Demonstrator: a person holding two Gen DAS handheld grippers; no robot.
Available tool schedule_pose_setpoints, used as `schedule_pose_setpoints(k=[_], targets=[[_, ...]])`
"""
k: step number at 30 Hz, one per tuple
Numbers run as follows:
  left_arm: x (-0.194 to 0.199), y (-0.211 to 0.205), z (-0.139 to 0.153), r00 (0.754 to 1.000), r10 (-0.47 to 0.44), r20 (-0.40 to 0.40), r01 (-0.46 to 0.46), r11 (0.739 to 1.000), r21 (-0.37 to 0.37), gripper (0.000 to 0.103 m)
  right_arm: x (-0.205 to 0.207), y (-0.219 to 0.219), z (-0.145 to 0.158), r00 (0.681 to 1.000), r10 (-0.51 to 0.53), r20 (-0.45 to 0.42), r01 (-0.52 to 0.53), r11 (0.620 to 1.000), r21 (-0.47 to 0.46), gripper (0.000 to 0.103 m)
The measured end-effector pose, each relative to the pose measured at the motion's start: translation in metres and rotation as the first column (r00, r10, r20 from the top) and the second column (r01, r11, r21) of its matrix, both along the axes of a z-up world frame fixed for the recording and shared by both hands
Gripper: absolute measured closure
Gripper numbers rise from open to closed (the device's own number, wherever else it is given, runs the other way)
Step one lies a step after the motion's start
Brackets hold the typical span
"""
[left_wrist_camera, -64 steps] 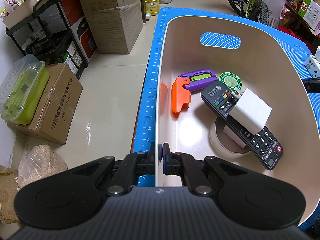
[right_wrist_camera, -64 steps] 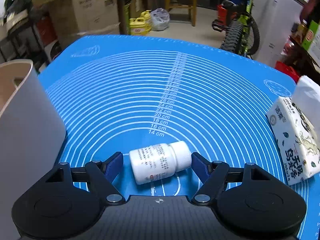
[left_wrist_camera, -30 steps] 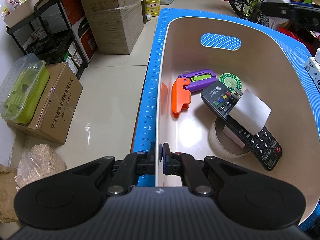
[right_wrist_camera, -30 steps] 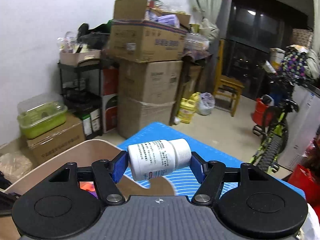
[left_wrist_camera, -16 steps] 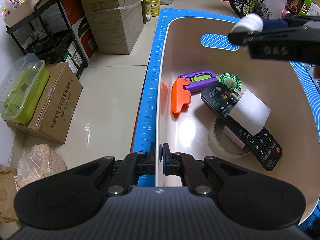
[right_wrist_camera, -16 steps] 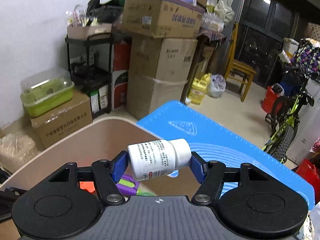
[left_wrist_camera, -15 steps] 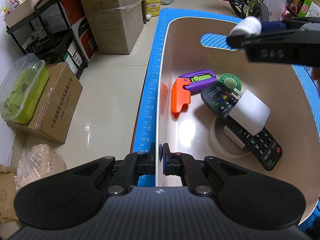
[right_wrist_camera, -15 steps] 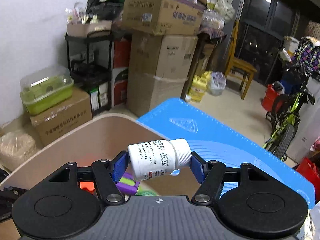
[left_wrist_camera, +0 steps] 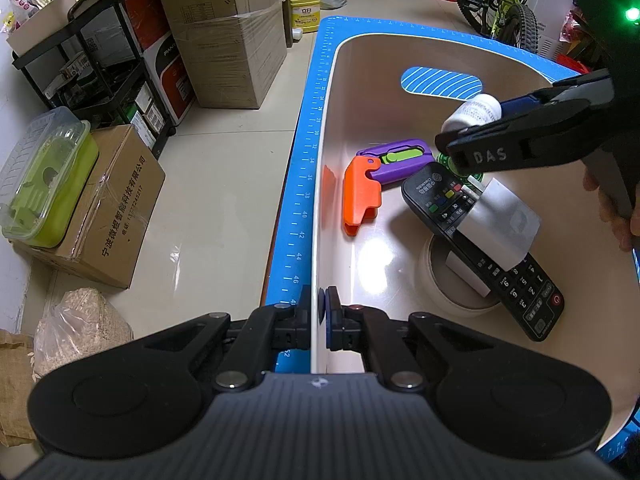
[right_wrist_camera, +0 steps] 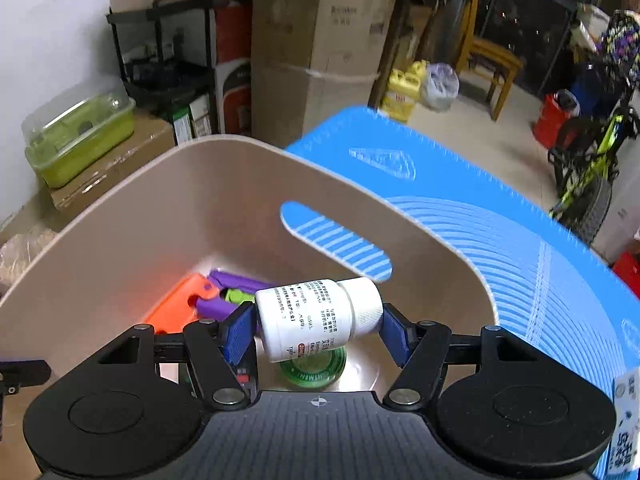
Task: Organize rigid objects
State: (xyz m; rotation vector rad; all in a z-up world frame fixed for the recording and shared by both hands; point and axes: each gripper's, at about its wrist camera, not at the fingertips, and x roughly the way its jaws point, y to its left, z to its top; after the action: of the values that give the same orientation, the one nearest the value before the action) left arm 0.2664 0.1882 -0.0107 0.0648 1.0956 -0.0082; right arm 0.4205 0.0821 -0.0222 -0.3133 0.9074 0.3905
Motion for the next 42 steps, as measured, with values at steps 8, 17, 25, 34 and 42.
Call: schedule_pose_setpoints(k=[8, 17, 25, 34, 42], targets=[[0.000, 0.000, -0.001, 1.000, 0.001, 0.002, -0.001, 1.000, 0.000, 0.096, 0.000, 0.015, -0.010, 0.998, 0.021, -0.061, -0.025, 0.998, -0.051, 0.034], [0.000, -0.001, -0.001, 1.000, 0.003, 0.003, -0.003, 1.000, 0.003, 0.096, 0.001, 0.014, -0.009, 0.998, -0.003, -0.070, 0.000, 0.998, -0.056, 0.030], [-0.002, -0.002, -0.001, 1.000, 0.007, 0.004, -0.007, 1.000, 0.003, 0.096, -0.006, 0.005, -0.003, 0.998, -0.004, -0.062, 0.002, 1.000, -0.031, 0.029], [-0.004, 0.000, 0.002, 1.000, 0.012, 0.008, -0.012, 1.000, 0.005, 0.096, -0.024, -0.014, 0.027, 1.000, -0.011, 0.019, 0.010, 0.999, 0.045, 0.026], [-0.010, -0.003, 0.010, 0.999, 0.026, 0.033, -0.026, 1.000, 0.009, 0.095, -0.045, -0.039, 0.055, 0.994, -0.053, 0.094, 0.044, 0.994, 0.096, 0.022]])
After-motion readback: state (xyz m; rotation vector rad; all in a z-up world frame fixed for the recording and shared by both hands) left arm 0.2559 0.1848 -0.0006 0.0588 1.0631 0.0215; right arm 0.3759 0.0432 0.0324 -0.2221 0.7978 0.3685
